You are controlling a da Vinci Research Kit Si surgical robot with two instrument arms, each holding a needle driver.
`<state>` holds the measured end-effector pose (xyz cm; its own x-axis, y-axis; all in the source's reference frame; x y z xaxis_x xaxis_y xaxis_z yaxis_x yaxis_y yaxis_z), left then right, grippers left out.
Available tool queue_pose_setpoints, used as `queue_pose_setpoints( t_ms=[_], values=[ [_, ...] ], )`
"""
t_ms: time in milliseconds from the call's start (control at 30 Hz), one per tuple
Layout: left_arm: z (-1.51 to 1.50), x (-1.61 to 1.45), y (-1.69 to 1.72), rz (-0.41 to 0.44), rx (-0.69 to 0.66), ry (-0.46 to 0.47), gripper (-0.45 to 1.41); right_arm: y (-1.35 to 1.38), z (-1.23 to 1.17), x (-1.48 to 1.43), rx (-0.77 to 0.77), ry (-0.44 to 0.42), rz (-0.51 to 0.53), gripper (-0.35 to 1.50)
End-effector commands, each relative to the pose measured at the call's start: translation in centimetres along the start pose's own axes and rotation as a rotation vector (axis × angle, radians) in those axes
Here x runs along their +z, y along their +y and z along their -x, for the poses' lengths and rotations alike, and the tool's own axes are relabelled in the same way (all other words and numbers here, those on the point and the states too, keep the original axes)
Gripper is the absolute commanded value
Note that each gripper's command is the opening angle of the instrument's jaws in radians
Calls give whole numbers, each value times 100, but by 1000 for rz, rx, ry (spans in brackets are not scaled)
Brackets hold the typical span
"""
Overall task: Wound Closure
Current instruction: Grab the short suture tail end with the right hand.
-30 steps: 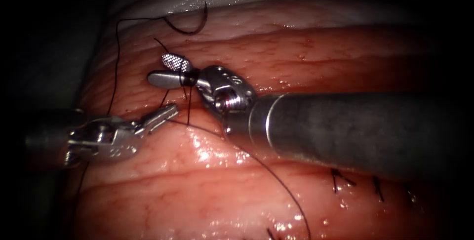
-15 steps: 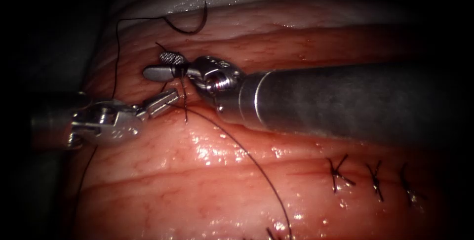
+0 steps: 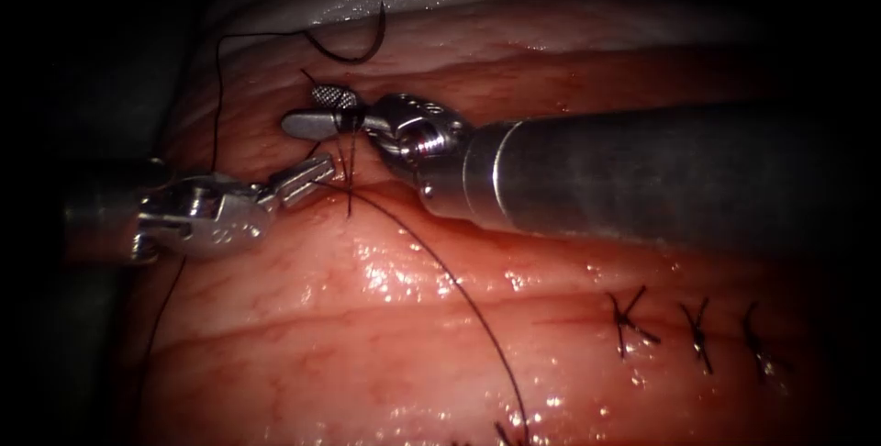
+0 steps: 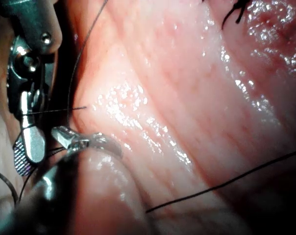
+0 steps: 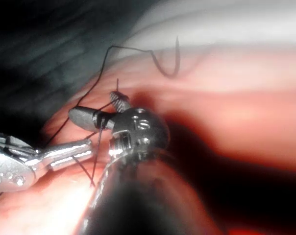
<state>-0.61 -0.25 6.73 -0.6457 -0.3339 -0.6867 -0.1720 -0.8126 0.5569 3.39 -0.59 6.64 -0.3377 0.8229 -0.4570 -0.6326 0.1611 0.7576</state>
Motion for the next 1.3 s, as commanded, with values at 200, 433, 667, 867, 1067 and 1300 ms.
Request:
queue_pose_setpoints(
  t_ms=[200,433,667,867,1067,1300],
  values=[
    [-3,11,3,4,0,6,-45,-2,6,-5,0,23,5,138],
    [-3,16,1,10,-1,14,-45,7,17,24,-20,-18,50,140],
    [1,16,0,17,0,16,-45,6,30,38,-41,-53,47,136],
    [1,13,3,22,4,15,-45,4,27,32,-38,-56,38,115],
    [-2,8,8,28,11,11,-45,-5,28,24,-40,-58,97,-35],
    [-3,-3,8,33,21,12,-45,-12,29,8,-91,-79,151,-35]
  ],
)
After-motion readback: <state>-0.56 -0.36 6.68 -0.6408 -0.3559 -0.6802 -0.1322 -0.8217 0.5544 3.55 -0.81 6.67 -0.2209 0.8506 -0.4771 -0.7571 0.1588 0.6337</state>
